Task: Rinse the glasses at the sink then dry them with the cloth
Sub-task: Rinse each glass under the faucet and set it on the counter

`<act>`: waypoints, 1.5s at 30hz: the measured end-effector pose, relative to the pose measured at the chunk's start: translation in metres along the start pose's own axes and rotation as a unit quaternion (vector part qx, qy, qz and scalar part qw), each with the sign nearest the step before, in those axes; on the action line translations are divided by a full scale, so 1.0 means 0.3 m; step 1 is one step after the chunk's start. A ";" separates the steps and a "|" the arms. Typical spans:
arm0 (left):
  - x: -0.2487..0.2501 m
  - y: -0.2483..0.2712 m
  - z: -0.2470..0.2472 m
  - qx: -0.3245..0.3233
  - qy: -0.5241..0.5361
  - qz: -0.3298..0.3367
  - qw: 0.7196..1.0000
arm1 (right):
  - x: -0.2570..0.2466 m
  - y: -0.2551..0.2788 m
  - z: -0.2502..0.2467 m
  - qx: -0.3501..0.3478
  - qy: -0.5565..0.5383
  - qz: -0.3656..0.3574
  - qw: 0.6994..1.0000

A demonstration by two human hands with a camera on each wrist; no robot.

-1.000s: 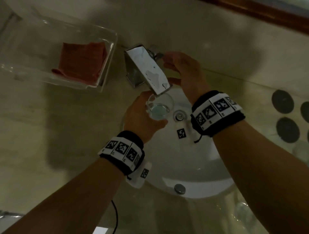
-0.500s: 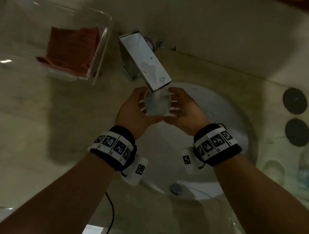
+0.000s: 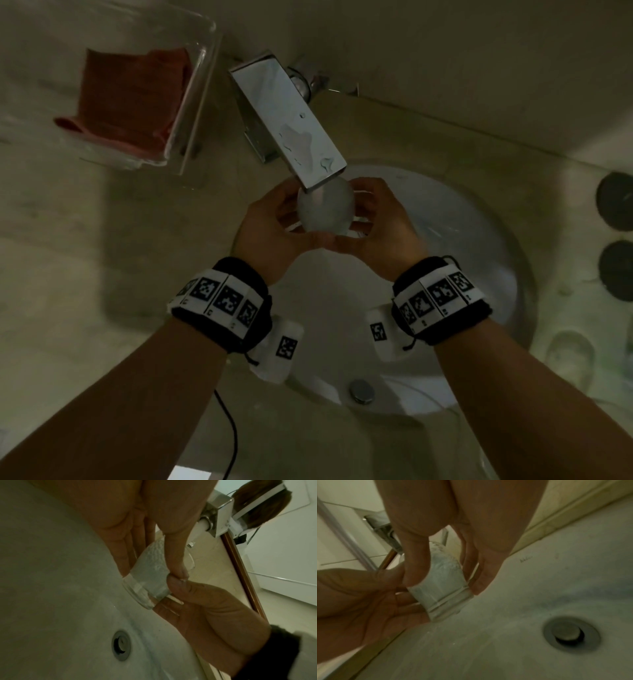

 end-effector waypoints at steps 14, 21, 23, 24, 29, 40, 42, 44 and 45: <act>-0.044 -0.012 0.037 0.056 0.059 -0.172 0.982 | 0.015 -0.006 0.021 -0.024 -0.147 0.231 0.961; -0.015 -0.026 0.042 0.050 0.108 -0.168 0.979 | 0.006 -0.009 0.048 0.017 -0.064 0.163 0.984; -0.010 -0.022 0.048 0.017 0.115 -0.164 0.980 | 0.029 -0.014 0.048 0.019 -0.092 0.153 0.984; -0.010 -0.020 0.049 0.007 0.118 -0.161 0.980 | 0.025 -0.014 0.049 0.023 -0.108 0.149 0.983; -0.026 -0.020 0.028 0.002 0.161 -0.160 0.974 | -0.024 0.000 0.033 0.049 -0.181 0.155 0.970; 0.010 0.010 0.036 -0.028 0.141 -0.102 0.984 | -0.052 0.009 0.041 0.012 -0.166 0.115 0.979; 0.005 0.007 0.024 -0.019 0.157 -0.099 0.983 | -0.045 0.006 0.030 0.019 -0.188 0.125 0.974; 0.001 0.002 0.017 -0.019 0.150 -0.105 0.983 | -0.024 0.007 0.023 0.024 -0.207 0.135 0.969; 0.002 0.000 0.017 -0.015 0.135 -0.106 0.985 | -0.013 0.008 0.025 0.030 -0.207 0.138 0.968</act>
Point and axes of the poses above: each hand's wrist, its own y-axis away from the middle knuckle, its own z-axis out of the palm, x = y × z, the point moved 1 cm from there along -y, towards the middle knuckle, and after that the axes turned 6 degrees about x, right-handed, at the moved point
